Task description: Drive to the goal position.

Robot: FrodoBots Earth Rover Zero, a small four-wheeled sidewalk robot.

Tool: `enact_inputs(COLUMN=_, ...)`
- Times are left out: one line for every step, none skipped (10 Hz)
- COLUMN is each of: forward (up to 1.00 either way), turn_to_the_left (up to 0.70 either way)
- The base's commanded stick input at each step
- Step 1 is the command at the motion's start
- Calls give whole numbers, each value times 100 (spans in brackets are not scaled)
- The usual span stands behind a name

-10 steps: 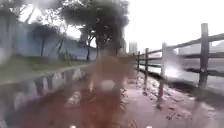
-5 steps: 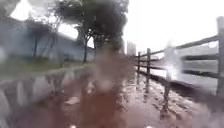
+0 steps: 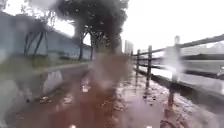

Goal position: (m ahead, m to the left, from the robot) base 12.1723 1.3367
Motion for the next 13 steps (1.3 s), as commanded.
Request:
enact_inputs(forward=100, turn_to_the_left=-20)
enact_inputs(forward=100, turn_to_the_left=-6)
enact_inputs(forward=100, turn_to_the_left=0)
enact_inputs(forward=100, turn_to_the_left=0)
enact_inputs(forward=100, turn_to_the_left=0)
enact_inputs(forward=100, turn_to_the_left=0)
enact_inputs(forward=100, turn_to_the_left=0)
enact_inputs(forward=100, turn_to_the_left=0)
enact_inputs(forward=100, turn_to_the_left=0)
enact_inputs(forward=100, turn_to_the_left=0)
enact_inputs(forward=100, turn_to_the_left=0)
enact_inputs(forward=100, turn_to_the_left=0)
enact_inputs(forward=100, turn_to_the_left=0)
